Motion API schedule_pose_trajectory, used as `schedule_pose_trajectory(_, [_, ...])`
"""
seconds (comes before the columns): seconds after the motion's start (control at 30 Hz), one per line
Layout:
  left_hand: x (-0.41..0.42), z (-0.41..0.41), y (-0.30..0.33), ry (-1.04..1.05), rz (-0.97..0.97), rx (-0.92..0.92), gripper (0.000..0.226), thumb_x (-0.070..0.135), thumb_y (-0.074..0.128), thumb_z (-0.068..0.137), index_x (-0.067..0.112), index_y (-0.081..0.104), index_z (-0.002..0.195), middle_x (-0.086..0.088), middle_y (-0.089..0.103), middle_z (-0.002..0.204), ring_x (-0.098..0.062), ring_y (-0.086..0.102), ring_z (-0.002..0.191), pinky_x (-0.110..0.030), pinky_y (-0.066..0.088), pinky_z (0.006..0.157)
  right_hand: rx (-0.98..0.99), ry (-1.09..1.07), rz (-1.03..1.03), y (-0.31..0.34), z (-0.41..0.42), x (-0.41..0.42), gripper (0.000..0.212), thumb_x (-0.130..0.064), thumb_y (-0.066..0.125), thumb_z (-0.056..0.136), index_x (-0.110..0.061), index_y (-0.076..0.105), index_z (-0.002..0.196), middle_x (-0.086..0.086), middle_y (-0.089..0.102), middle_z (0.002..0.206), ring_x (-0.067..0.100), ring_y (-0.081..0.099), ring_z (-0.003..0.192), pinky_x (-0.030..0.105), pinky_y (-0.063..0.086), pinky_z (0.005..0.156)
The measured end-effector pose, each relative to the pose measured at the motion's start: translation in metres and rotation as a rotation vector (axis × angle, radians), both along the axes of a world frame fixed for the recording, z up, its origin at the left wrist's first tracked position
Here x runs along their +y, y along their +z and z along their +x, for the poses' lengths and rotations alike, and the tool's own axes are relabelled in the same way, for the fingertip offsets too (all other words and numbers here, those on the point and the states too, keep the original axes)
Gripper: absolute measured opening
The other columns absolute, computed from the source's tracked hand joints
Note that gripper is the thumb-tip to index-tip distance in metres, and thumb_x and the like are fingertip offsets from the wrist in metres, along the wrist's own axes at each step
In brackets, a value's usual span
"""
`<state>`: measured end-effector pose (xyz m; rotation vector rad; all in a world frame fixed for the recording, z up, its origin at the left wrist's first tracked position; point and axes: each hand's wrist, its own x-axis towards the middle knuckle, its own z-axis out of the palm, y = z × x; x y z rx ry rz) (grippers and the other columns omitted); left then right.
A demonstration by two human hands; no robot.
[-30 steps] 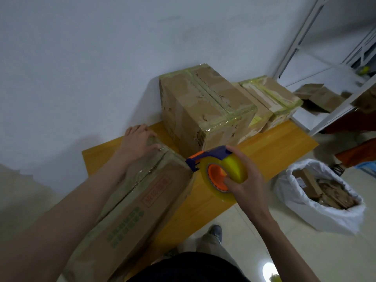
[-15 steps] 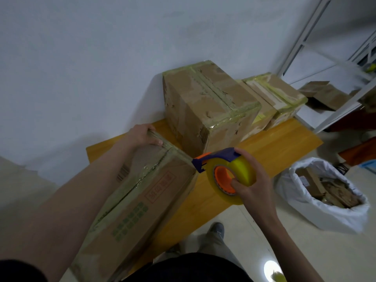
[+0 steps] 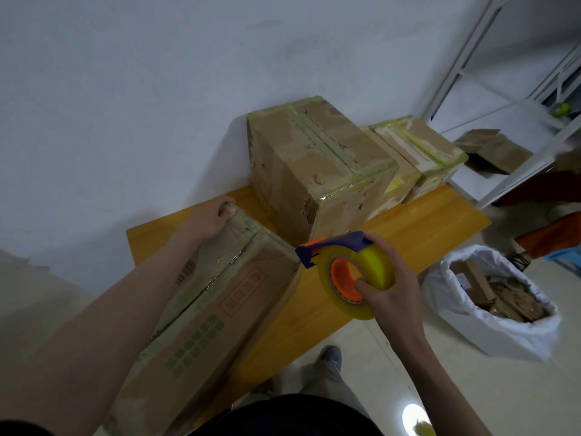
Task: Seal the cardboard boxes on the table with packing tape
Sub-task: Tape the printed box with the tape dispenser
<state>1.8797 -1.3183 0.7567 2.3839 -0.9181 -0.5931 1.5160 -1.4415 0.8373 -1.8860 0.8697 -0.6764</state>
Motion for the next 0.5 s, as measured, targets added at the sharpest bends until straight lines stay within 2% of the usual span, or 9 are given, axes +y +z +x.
schedule_pose_trajectory(0.1, [-0.0006, 0.0023, -0.0006, 0.022, -0.03, 0.021, 0.032, 0.03, 0.036, 0.109, 0.021, 0.055, 0.133, -0.009, 0.058, 0.136, -0.029, 0.054, 0.121, -0.031, 0.036, 0.089, -0.01, -0.005, 0.021, 0.0004, 0.001, 0.0019, 0.079, -0.018, 0.064, 0.067, -0.052, 0.052, 0.137, -0.019, 0.06, 0.136, 0.024, 0.061, 0.116, 0.051, 0.056, 0.086])
schedule_pose_trajectory(0.23, [-0.0033, 0.0018, 0.002, 0.105, -0.096, 0.075, 0.033, 0.019, 0.035, 0.109, 0.012, 0.061, 0.128, -0.012, 0.06, 0.133, -0.03, 0.053, 0.122, -0.026, 0.031, 0.087, -0.021, -0.011, 0.039, 0.0001, 0.0007, 0.0036, 0.078, -0.016, 0.065, 0.067, -0.052, 0.053, 0.136, -0.022, 0.06, 0.135, 0.018, 0.06, 0.118, 0.051, 0.056, 0.088])
schedule_pose_trajectory(0.33, [-0.005, 0.0015, 0.0087, 0.21, -0.169, 0.133, 0.028, 0.02, 0.049, 0.105, 0.012, 0.07, 0.121, -0.009, 0.064, 0.13, -0.021, 0.055, 0.114, -0.027, 0.035, 0.091, -0.037, -0.024, 0.061, 0.0014, 0.0008, 0.0036, 0.078, -0.015, 0.065, 0.067, -0.053, 0.054, 0.134, -0.023, 0.06, 0.134, 0.02, 0.061, 0.116, 0.05, 0.057, 0.085])
schedule_pose_trajectory(0.4, [-0.0034, 0.0048, 0.0087, 0.287, -0.203, 0.16, 0.026, 0.023, 0.06, 0.1, 0.012, 0.074, 0.118, -0.006, 0.068, 0.127, -0.019, 0.057, 0.115, -0.028, 0.04, 0.097, -0.046, -0.037, 0.07, 0.0019, 0.0021, 0.0034, 0.077, -0.013, 0.067, 0.07, -0.054, 0.054, 0.133, -0.026, 0.059, 0.132, 0.017, 0.061, 0.113, 0.047, 0.058, 0.082])
schedule_pose_trajectory(0.47, [-0.0022, 0.0064, 0.0081, 0.314, -0.202, 0.098, 0.024, 0.026, 0.066, 0.096, 0.013, 0.076, 0.114, -0.006, 0.071, 0.121, -0.023, 0.061, 0.117, -0.029, 0.042, 0.096, -0.065, -0.047, 0.083, 0.002, 0.004, 0.0024, 0.08, 0.0, 0.07, 0.075, -0.055, 0.055, 0.132, -0.032, 0.058, 0.129, 0.008, 0.062, 0.109, 0.041, 0.058, 0.078])
schedule_pose_trajectory(0.5, [-0.0027, 0.0068, 0.0084, 0.297, -0.171, 0.009, 0.023, 0.027, 0.066, 0.096, 0.014, 0.077, 0.111, -0.007, 0.073, 0.118, -0.027, 0.062, 0.115, -0.031, 0.043, 0.094, -0.07, -0.05, 0.09, 0.0019, 0.0051, 0.0018, 0.083, 0.006, 0.07, 0.076, -0.055, 0.055, 0.131, -0.033, 0.059, 0.127, 0.007, 0.062, 0.107, 0.039, 0.058, 0.076])
